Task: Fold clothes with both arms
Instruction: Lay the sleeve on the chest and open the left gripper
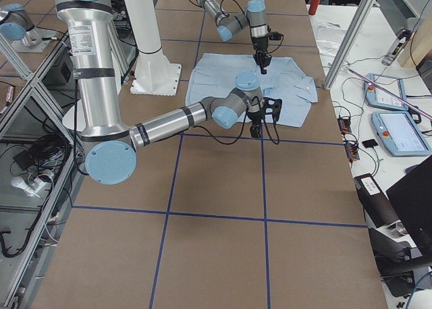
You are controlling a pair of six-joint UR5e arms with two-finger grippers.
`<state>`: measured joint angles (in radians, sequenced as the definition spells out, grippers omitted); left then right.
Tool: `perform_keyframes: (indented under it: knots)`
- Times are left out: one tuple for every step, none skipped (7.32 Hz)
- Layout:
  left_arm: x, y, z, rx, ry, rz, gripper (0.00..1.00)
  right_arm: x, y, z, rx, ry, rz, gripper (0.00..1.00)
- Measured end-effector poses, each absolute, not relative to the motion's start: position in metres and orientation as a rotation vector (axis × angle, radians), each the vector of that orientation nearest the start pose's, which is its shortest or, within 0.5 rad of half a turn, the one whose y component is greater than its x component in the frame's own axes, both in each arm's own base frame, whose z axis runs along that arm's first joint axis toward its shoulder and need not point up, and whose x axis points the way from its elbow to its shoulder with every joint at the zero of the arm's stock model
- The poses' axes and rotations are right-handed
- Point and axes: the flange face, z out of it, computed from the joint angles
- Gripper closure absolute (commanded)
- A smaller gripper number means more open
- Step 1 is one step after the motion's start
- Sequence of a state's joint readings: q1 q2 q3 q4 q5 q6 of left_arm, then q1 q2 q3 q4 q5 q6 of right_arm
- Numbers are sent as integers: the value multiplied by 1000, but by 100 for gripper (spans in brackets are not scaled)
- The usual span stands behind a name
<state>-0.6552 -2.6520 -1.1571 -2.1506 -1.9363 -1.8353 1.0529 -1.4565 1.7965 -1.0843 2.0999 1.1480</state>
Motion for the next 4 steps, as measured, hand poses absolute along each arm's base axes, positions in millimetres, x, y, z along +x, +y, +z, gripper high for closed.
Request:
perform_keyframes:
  knots:
    - [573,-564,45,-65,1304,-559,0,-200,-518,438,172,-938,368,0]
    - [564,-559,34,-56,1330,-551,0,-203,-515,435,168,-945,368,0]
    - [547,-548,28,-42,1366,-536,1,-221,-505,429,137,-962,358,0]
    - [521,-528,41,-27,1402,-513,1,-254,-486,416,85,-987,362,0]
